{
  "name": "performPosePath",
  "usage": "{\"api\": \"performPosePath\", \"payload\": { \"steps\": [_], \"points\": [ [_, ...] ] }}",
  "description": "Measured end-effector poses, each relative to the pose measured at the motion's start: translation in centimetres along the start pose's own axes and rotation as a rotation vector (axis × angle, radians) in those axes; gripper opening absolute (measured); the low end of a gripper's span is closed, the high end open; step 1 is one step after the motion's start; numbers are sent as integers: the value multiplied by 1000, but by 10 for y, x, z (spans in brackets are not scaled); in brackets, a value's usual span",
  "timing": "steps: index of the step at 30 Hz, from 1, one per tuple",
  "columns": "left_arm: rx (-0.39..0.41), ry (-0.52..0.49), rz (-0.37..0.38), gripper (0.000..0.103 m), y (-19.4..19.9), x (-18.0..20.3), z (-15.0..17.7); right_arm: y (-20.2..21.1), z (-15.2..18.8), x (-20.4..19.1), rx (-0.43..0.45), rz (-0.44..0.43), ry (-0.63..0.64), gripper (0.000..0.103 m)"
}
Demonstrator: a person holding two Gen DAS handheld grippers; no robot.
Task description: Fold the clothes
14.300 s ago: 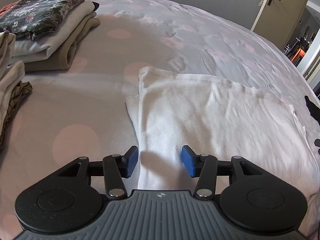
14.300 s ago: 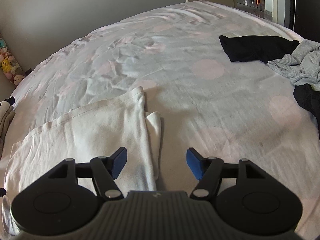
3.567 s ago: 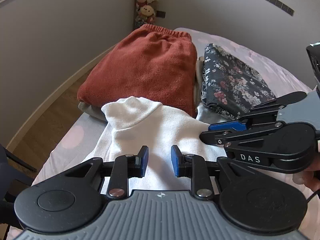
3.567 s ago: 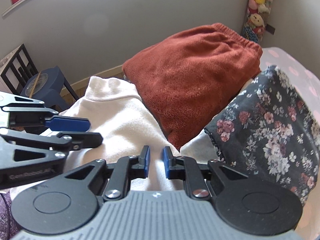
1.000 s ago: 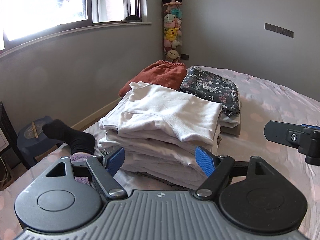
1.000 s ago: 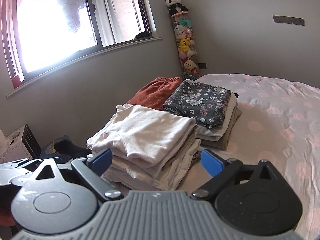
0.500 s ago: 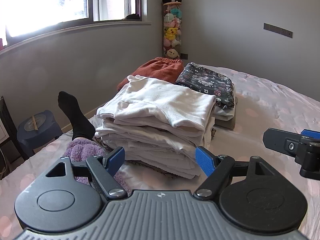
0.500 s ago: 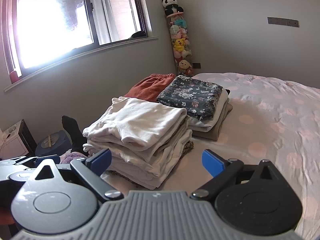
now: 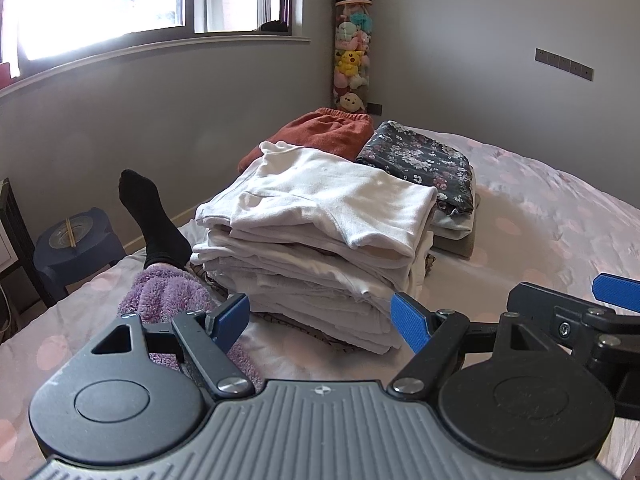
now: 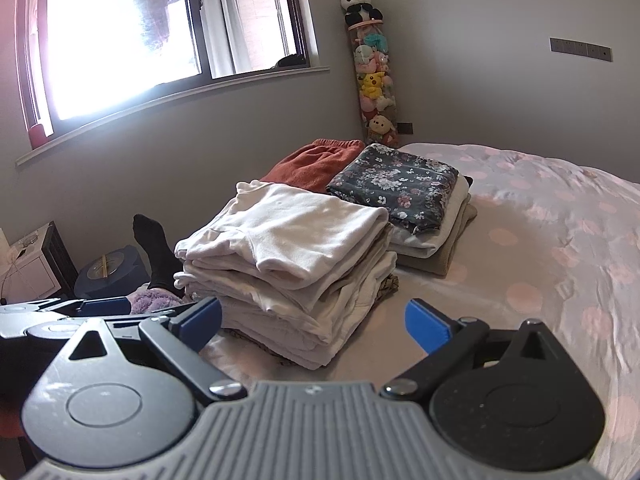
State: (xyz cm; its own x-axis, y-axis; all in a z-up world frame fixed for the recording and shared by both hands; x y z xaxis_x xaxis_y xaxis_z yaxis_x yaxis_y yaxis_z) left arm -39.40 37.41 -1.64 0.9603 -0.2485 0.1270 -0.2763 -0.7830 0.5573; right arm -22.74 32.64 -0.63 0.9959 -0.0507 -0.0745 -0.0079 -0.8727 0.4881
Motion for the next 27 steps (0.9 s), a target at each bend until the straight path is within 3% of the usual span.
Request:
{"api": "performPosePath", "payload": {
  "steps": [27],
  "points": [
    [-9, 8, -16, 77, 1, 5, 2, 3, 7, 6, 10, 10, -41, 99]
  ]
}}
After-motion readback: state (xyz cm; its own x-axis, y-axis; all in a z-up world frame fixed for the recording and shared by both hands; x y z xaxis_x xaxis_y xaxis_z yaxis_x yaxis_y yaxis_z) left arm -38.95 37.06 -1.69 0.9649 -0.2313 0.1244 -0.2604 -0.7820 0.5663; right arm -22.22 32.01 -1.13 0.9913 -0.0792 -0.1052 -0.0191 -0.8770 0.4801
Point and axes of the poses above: each gripper's, at about its wrist camera, not at the fingertips, and y roughly against the way its jaws point, x to its right, z to its underside, the point moved 5 cm from there along -y, roughly the way its jaws point, and after that the axes turned 12 degrees about z, right-handed, at the moved point
